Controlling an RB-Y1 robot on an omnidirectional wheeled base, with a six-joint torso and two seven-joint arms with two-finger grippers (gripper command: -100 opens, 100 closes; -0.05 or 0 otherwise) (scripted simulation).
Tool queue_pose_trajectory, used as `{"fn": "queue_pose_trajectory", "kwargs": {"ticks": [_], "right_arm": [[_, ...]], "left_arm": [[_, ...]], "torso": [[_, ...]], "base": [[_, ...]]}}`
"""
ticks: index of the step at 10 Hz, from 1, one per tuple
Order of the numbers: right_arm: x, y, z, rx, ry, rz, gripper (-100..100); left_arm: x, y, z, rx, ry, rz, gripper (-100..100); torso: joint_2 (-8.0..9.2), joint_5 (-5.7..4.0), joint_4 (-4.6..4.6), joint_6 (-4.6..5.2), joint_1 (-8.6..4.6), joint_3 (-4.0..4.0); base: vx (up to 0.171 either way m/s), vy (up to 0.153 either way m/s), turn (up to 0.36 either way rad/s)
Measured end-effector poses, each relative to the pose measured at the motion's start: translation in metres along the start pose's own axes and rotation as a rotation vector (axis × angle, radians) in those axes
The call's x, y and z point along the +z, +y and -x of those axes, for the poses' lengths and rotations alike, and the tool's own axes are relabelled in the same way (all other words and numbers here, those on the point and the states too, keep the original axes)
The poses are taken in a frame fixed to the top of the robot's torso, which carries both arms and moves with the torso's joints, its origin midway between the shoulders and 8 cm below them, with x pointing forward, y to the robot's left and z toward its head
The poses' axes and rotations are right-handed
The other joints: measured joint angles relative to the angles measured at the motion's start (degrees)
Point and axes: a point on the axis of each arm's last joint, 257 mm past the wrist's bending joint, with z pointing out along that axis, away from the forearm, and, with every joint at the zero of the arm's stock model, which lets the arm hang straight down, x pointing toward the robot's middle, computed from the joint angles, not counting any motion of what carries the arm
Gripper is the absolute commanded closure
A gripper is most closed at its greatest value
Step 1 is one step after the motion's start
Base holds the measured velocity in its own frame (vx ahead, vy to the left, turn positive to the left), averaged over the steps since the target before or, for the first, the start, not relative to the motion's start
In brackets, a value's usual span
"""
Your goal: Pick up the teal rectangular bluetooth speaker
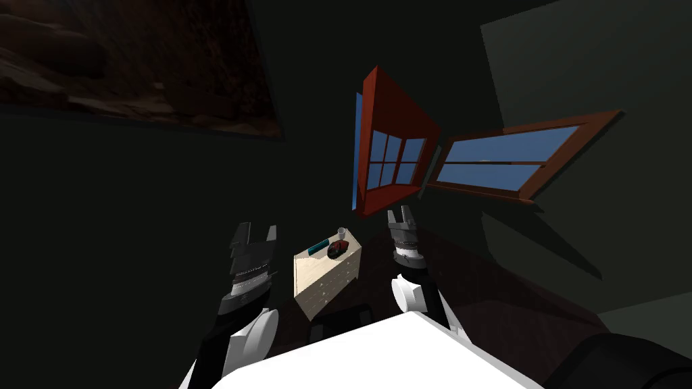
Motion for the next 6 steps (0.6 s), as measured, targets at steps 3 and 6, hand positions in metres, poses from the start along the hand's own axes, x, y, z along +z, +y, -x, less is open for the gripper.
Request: {"fn": "queue_pose_trajectory", "kwargs": {"ticks": [3, 6], "right_arm": [[0.0, 0.0, 0.0, 0.0, 0.0, 0.0, 0], [0.0, 0.0, 0.0, 0.0, 0.0, 0.0, 0]], "left_arm": [[-0.005, 0.03, 0.003, 0.017, 0.043, 0.093, -100], [-0.02, 0.075, 0.01, 0.035, 0.079, 0.233, -100]], "torso": [[-0.03, -0.02, -0.01, 0.01, -0.11, -0.02], [0.0, -0.03, 0.0, 0.01, -0.15, 0.0]], "base": [[0.005, -0.034, -0.077], [0.001, -0.047, -0.137]]}}
